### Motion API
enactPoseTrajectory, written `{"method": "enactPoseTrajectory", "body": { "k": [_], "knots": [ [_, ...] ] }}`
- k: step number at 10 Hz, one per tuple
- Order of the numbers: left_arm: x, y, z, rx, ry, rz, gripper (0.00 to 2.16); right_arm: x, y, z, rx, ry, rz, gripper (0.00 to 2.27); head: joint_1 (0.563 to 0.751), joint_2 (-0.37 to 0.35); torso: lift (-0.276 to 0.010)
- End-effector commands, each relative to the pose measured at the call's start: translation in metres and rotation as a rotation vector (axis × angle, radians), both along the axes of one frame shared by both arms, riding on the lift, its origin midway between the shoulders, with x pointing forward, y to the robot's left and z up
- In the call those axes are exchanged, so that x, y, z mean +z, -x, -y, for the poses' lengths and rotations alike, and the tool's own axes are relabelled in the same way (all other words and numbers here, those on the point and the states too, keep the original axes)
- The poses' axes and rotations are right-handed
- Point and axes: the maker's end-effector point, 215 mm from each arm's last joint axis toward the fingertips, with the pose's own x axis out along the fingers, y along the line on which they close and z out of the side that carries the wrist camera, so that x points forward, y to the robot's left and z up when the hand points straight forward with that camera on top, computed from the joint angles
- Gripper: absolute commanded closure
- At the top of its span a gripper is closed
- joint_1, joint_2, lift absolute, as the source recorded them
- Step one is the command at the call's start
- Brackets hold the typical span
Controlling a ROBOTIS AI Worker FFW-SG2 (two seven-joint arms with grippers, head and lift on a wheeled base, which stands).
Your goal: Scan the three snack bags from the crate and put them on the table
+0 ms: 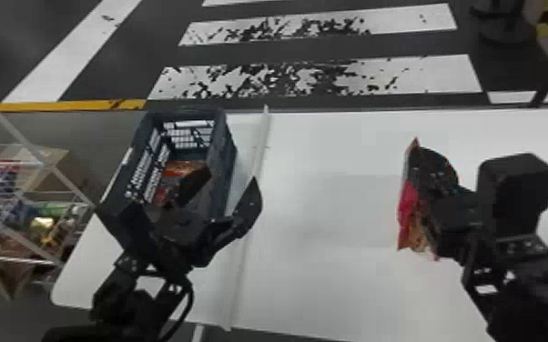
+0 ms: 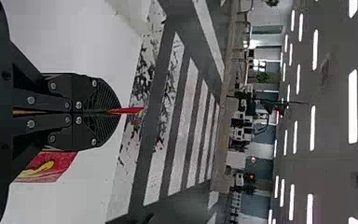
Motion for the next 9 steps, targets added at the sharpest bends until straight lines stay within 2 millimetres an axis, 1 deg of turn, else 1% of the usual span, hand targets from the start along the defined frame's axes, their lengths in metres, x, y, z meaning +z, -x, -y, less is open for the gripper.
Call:
{"method": "enactPoseTrajectory", "body": {
  "k": [1,2,3,4,5,6,7,8,9],
  "knots": [
    [-0.001,0.001,0.005,-0.007,-0.004,-0.001,0.03,0.011,-0.012,0.038,-0.031,-0.354,-0.085,2.24,0.695,0.142,-0.094],
    [-0.003,0.002,0.008,-0.010,-0.010,-0.004,0.03,0.020,-0.016,0.062,-0.048,-0.495,-0.089,2.24,0.695,0.127,-0.094],
    [-0.004,0.002,0.014,-0.018,-0.019,-0.008,0.03,0.034,-0.019,0.086,-0.040,-0.682,-0.079,2.24,0.695,0.089,-0.094],
    [-0.005,0.002,0.022,-0.029,-0.026,-0.011,0.03,0.036,-0.025,0.125,-0.078,-0.854,-0.042,2.24,0.695,0.052,-0.094],
    [-0.005,0.003,0.028,-0.039,-0.028,-0.010,0.03,0.007,-0.031,0.172,-0.158,-0.986,-0.032,2.24,0.695,0.003,-0.094],
    [-0.007,0.005,0.031,-0.044,-0.030,-0.015,0.03,-0.033,-0.034,0.206,-0.248,-1.054,-0.050,2.24,0.695,-0.035,-0.094],
    [-0.009,0.006,0.033,-0.048,-0.034,-0.018,0.03,-0.065,-0.032,0.228,-0.324,-1.061,-0.061,2.24,0.695,-0.110,-0.094],
    [-0.011,0.006,0.037,-0.054,-0.043,-0.021,0.03,-0.087,-0.025,0.238,-0.381,-1.014,-0.070,2.24,0.695,-0.162,-0.094],
    [-0.012,0.007,0.045,-0.064,-0.045,-0.023,0.03,-0.099,-0.018,0.249,-0.443,-0.940,-0.054,2.24,0.695,-0.195,-0.094]
  ]
}}
